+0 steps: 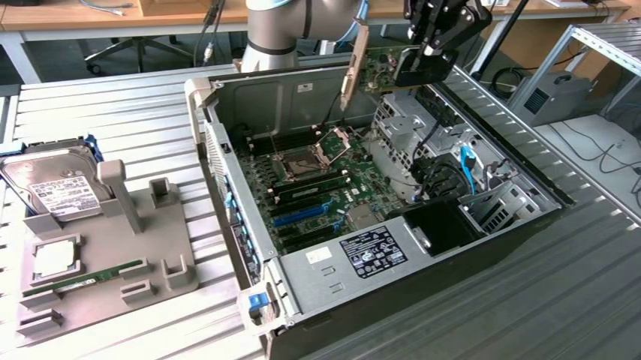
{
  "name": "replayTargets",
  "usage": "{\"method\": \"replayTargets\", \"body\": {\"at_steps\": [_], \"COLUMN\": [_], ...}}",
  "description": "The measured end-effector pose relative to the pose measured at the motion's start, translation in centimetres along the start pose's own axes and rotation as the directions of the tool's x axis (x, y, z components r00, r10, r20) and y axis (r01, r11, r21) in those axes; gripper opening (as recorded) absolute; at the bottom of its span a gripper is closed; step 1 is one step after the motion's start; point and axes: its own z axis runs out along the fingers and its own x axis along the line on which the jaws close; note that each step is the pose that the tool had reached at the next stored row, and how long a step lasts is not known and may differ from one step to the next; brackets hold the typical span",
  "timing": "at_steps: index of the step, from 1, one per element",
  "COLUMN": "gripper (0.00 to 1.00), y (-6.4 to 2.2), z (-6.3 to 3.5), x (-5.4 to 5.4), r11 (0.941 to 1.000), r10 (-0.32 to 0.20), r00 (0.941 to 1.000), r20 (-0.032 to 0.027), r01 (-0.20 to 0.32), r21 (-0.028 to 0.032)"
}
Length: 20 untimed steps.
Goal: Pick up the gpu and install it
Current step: 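Insert the gpu into the slot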
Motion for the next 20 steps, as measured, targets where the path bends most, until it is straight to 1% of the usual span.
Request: {"method": "replayTargets", "body": {"at_steps": [14,20], "gripper": [0.27,0.27], "y": [0.94,1.79], "z": [0.01,0.01], "x": [-0.1,-0.2], "r11": [1.0000,1.0000], "r10": [0.000,0.000], "r00": [1.0000,1.0000], "r20": [0.0001,0.0000], "r01": [0.000,0.000], "r21": [0.0000,0.0000]}}
